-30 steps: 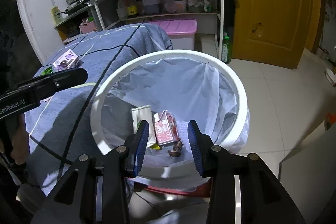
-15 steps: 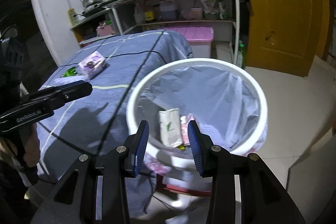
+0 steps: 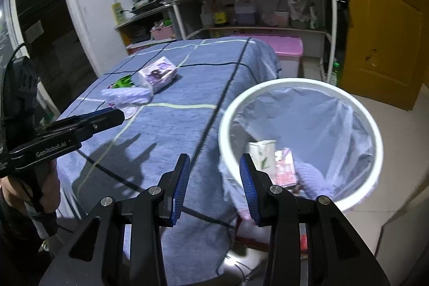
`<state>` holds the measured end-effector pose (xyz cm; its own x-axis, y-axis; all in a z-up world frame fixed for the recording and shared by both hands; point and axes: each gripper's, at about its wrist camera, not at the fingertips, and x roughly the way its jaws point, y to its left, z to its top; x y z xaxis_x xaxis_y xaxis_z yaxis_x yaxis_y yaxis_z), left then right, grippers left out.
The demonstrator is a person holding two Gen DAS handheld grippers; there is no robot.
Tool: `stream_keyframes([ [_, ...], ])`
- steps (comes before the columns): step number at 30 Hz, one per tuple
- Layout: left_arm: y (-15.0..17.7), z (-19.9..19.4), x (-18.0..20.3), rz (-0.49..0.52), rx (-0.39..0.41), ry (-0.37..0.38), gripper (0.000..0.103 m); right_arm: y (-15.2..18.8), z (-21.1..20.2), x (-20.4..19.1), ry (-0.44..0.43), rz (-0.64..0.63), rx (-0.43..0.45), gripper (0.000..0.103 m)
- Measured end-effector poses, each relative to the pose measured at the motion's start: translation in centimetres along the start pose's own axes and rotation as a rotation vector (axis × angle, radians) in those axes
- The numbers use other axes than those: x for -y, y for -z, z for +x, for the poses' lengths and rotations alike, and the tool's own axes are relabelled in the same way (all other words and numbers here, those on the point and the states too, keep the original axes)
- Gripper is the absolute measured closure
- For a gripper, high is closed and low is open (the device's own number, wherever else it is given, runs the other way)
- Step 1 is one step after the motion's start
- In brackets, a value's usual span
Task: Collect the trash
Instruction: 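Move both tools back to the table and grasp the clear plastic cup with the left tool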
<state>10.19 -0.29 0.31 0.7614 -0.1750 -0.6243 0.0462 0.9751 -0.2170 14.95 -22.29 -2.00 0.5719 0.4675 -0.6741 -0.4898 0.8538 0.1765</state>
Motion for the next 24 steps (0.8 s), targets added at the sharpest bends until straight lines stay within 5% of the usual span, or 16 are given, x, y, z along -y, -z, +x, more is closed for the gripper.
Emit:
stream_keyframes([
  [6, 0.8, -0.7, -2.7, -0.046, 0.003, -0.055, 0.066, -0.3, 1.3, -2.0, -0.042, -0.029, -0.012, 0.063],
  [13, 0.9, -1.0, -5.0, -0.095, 0.017, -0.104, 0.053, -0.9, 2.4, -3.7, -0.078, -0.062, -0.023, 0.063],
  [24, 0.0, 1.5, -7.1, -0.113, -0.002, -0.157, 0.052, -1.6, 4.1, -3.8, -0.081, -0.057, -0.051, 0.063],
])
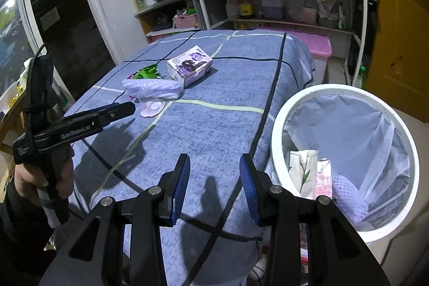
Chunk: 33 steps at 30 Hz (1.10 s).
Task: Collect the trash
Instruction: 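Move both tools back to the table and grasp the clear plastic cup with the left tool, then grasp the second white foam sleeve with the right tool while the left tool holds the cup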
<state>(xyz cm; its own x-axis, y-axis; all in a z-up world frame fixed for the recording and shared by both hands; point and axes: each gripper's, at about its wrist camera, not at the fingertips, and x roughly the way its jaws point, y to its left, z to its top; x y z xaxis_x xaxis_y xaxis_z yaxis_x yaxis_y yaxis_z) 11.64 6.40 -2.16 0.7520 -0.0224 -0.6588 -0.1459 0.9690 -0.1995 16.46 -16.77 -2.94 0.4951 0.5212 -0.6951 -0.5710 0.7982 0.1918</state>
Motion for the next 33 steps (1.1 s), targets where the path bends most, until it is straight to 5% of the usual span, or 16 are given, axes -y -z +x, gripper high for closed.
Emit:
stream_keyframes([
  [12, -1.2, 4.1, 0.2, 0.017, -0.049, -0.054, 0.052, -1.1, 1.8, 0.5, 0.001, -0.001, -0.022, 0.063],
  [16, -1.3, 4.9, 0.3, 0.017, -0.071, -0.065, 0.062, -1.6, 2.6, 0.5, -0.002, -0.008, -0.03, 0.063],
  [22, -1.4, 5.0, 0.4, 0.02, -0.072, -0.055, 0.072, -2.0, 3.6, 0.5, -0.01, -0.011, -0.04, 0.063],
  [33, -1.1, 2.6, -0.8, 0.001, -0.035, -0.035, 0.072, -3.0, 4.4, -0.8, -0.019, -0.056, -0.047, 0.063],
])
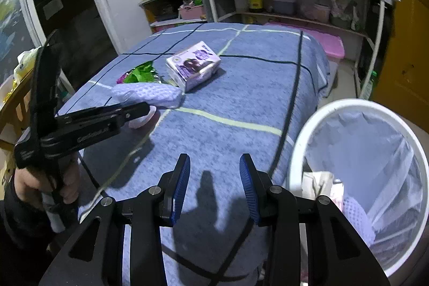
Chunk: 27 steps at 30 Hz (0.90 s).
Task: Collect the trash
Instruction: 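Grasp the second white foam sleeve with the right tool while the left tool holds the cup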
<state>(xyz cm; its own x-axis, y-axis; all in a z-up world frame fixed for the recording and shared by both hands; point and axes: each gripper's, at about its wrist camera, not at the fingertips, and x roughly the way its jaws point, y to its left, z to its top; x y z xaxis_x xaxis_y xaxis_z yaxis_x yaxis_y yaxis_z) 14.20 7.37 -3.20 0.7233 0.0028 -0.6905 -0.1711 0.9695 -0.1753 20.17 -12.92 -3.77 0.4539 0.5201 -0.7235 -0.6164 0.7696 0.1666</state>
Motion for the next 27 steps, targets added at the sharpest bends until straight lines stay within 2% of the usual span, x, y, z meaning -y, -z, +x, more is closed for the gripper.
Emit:
stream_keyframes([
  [9, 0.6, -2.6, -3.4, -0.066, 0.037, -0.022, 0.072, -3.0, 3.4, -2.8, -0.058, -0.1, -0.026, 0.063],
  [18, 1.2, -3.3, -6.3, -0.123, 0.052, -0.037, 0.072, -6.2, 8.4, -5.0, -0.109, -0.168, -0.089, 0.063],
  [27, 1.6, -3.5, -8.0, -0.152, 0.062, -0.04, 0.072, -7.2, 10.4, -5.5, -0.175, -0.181, -0.119, 0.063],
])
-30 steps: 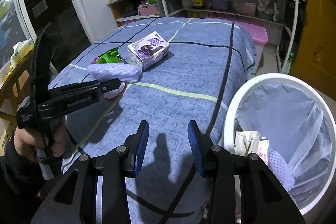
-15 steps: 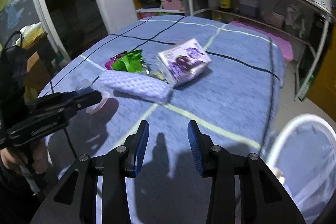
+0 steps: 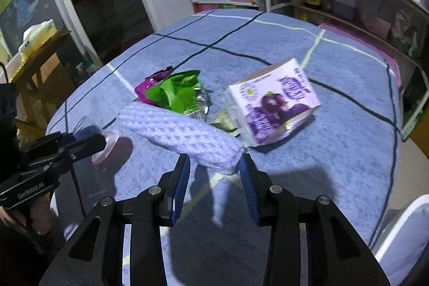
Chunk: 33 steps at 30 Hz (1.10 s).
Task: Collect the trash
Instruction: 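Grasp the second white foam sleeve with the right tool while the left tool holds the cup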
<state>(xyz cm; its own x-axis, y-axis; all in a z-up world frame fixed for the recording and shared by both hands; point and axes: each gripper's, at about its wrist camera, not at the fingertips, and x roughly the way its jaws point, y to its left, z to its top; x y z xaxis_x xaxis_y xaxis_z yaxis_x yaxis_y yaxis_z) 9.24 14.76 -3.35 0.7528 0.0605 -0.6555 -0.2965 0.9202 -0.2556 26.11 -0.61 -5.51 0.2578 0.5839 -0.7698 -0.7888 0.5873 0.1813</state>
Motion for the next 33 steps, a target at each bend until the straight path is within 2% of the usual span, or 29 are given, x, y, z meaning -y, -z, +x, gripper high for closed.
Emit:
stream_keyframes([
  [6, 0.1, -0.5, -0.5, -0.013, 0.009, 0.003, 0.072, 1.1, -0.6, -3.1, -0.09, -0.104, -0.016, 0.063],
  [9, 0.2, -1.0, -0.9, -0.021, 0.018, 0.001, 0.072, 1.4, -1.2, -4.2, -0.066, -0.159, 0.0, 0.063],
  [17, 0.3, -1.5, -2.6, -0.047, 0.023, -0.009, 0.072, -0.3, -0.8, -4.6, -0.019, -0.195, 0.044, 0.063],
  [22, 0.3, -1.6, -3.3, -0.058, 0.023, -0.015, 0.072, -1.1, 1.3, -4.9, -0.037, -0.209, 0.006, 0.063],
  [28, 0.3, -1.4, -3.8, -0.067, 0.02, -0.016, 0.072, -0.2, 1.7, -5.8, -0.07, -0.234, -0.034, 0.063],
  [30, 0.3, -1.5, -3.6, -0.064, 0.019, -0.013, 0.072, 0.1, 1.7, -6.1, -0.06, -0.247, -0.043, 0.073],
  [33, 0.3, -1.7, -3.2, -0.056, 0.022, -0.011, 0.072, 0.4, 1.3, -6.3, -0.038, -0.243, -0.042, 0.077],
])
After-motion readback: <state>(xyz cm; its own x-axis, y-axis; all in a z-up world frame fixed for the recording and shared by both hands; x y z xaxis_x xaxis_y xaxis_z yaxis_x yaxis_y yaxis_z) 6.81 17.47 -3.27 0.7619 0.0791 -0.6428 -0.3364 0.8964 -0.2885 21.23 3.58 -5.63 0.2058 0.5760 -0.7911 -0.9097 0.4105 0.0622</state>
